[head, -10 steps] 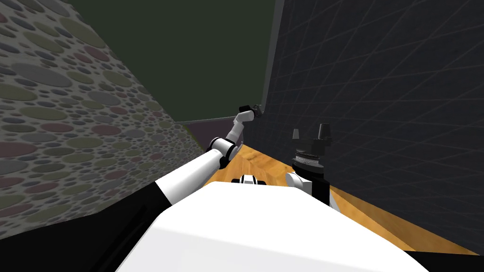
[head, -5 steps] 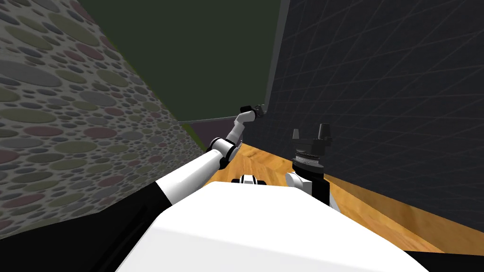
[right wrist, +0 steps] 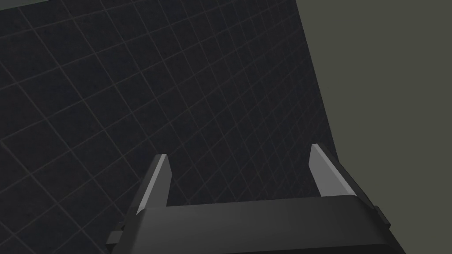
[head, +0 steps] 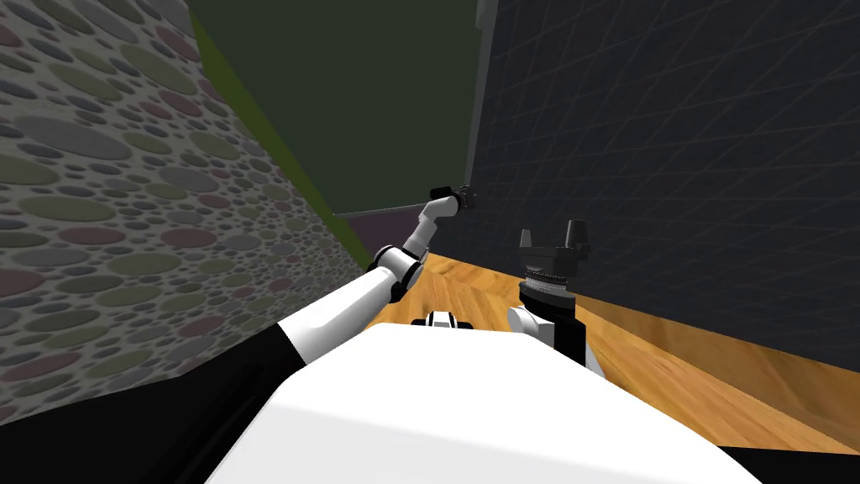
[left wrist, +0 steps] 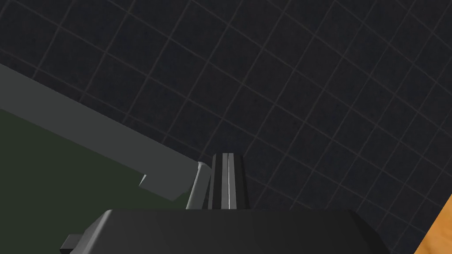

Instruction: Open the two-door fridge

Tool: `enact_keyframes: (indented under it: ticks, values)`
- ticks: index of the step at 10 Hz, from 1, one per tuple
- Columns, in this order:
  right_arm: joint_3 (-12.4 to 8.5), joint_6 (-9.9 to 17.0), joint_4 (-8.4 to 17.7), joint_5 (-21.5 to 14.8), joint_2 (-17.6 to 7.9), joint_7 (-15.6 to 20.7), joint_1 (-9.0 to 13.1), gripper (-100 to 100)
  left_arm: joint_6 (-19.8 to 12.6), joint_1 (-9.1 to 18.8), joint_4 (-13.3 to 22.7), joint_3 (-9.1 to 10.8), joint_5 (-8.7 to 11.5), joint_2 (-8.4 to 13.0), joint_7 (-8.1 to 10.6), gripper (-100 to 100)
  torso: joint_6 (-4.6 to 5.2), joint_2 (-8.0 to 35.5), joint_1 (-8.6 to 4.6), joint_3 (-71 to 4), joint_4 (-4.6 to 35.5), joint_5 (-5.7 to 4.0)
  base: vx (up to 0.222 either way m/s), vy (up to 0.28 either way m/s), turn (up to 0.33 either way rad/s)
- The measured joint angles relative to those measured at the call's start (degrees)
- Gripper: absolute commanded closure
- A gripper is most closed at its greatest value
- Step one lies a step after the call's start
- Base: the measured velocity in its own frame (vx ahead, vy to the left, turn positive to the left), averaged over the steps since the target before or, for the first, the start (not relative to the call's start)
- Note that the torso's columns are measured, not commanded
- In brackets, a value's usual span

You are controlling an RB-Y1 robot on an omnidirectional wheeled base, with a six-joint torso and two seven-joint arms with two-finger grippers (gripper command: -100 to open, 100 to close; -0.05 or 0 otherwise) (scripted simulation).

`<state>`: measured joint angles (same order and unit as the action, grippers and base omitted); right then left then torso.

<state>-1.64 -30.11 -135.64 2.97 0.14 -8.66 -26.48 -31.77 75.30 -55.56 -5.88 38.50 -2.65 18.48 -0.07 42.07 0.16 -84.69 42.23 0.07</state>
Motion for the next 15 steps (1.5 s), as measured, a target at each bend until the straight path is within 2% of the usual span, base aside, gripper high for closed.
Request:
enact_keyframes:
  ticks: [3,4,5,7,10,11,12,13,14,15]
  values:
    - [0.0,0.0,0.0,0.0,0.0,0.0,0.0,0,-0.5,-0.4,-1.7,-2.39,3.4,0.0,-0.69,100,0.07,0.3,-0.18,0.2,0.1,-0.08,-0.221,0.141,-0.16]
    - [0.0,0.0,0.0,0.0,0.0,0.0,0.0,0,-0.7,-0.6,-2.4,-2.82,3.7,0.0,-0.64,100,0.02,0.1,-0.09,0.1,0.0,-0.04,-0.067,0.064,-0.004]
    - [0.0,0.0,0.0,0.0,0.0,0.0,0.0,0,-0.8,-0.7,-2.5,-2.86,3.7,0.0,-0.61,-100,0.04,-0.2,-0.35,-0.1,-0.1,-0.11,-0.006,0.013,-0.003]
    - [0.0,0.0,0.0,0.0,0.0,0.0,0.0,0,-1.7,-1.2,-3.8,-2.65,2.8,3.4,0.4,-100,0.06,-0.2,-0.35,-0.2,-0.1,-0.12,0.035,-0.008,0.006]
    - [0.0,0.0,0.0,0.0,0.0,0.0,0.0,0,-1.1,0.1,-1.7,-2.36,3.2,7.2,0.24,-100,0.06,0.3,-0.12,0.2,0.1,-0.05,0.05,-0.013,0.002]
    - [0.0,0.0,0.0,0.0,0.0,0.0,0.0,0,-0.3,-0.1,-0.7,-2.44,4.4,8.7,-0.71,-100,0.06,0.2,-0.14,0.1,0.1,-0.05,0.069,-0.011,0.008]
    - [0.0,0.0,0.0,0.0,0.0,0.0,0.0,0,-0.3,-0.2,-0.8,-2.31,4.0,9.7,-0.62,-100,0.07,0.2,-0.15,0.1,0.1,-0.07,0.095,-0.007,0.006]
    - [0.0,0.0,0.0,0.0,0.0,0.0,0.0,0,-0.8,-0.4,-1.5,-2.03,3.3,10.8,0.25,-100,0.06,0.1,-0.15,0.1,0.0,-0.06,0.176,-0.012,0.013]
    - [0.0,0.0,0.0,0.0,0.0,0.0,-0.1,0,-1.3,-1.2,-2.4,-1.72,3.6,11.8,0.63,-100,0.06,-0.1,-0.17,0.0,0.0,-0.07,0.219,-0.025,0.022]
    - [0.0,0.0,0.0,0.0,0.0,0.0,-0.1,0,-1.3,-1.1,-1.9,-1.38,4.0,11.6,0.69,-100,0.08,-0.1,-0.25,-0.1,-0.1,-0.1,0.218,-0.025,0.012]
